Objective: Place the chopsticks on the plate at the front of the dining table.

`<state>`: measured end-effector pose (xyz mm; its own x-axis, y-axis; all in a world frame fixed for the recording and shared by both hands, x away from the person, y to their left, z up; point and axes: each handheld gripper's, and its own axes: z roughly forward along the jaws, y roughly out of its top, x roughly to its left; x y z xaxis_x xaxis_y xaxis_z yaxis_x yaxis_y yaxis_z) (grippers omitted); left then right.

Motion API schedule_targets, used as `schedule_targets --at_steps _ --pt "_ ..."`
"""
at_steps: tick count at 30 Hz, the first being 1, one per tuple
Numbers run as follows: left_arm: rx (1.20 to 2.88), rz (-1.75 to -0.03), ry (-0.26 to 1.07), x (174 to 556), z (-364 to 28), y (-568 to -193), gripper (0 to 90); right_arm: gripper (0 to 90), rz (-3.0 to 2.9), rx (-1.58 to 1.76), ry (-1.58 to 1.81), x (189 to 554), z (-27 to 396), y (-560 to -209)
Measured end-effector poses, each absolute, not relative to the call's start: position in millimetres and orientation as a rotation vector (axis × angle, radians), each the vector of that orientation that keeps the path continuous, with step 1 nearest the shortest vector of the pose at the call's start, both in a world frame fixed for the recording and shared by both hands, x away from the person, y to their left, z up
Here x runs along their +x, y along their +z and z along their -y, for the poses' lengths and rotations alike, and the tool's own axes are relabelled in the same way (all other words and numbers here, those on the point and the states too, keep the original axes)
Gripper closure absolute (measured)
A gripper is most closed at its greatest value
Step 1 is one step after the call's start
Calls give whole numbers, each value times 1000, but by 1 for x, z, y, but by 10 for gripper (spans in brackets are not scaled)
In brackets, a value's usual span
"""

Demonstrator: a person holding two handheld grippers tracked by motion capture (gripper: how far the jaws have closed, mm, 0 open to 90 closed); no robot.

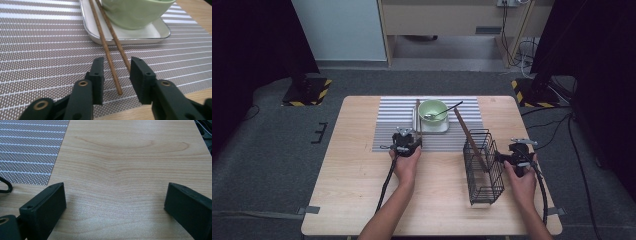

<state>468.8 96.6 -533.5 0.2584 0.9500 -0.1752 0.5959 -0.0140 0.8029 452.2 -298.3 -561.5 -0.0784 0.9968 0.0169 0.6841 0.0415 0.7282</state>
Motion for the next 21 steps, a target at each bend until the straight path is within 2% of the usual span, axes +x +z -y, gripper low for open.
schedule_targets --at_steps 3,8,21 --pt "1730 -1421 569 469 -92 -534 543 39 -1815 1692 803 452 298 -562" --pt "1753 -1414 594 472 -88 -536 503 39 -1815 1693 803 452 298 -562" --pt "1783 -1407 605 476 -84 -541 495 39 -1816 1692 803 452 298 -562"
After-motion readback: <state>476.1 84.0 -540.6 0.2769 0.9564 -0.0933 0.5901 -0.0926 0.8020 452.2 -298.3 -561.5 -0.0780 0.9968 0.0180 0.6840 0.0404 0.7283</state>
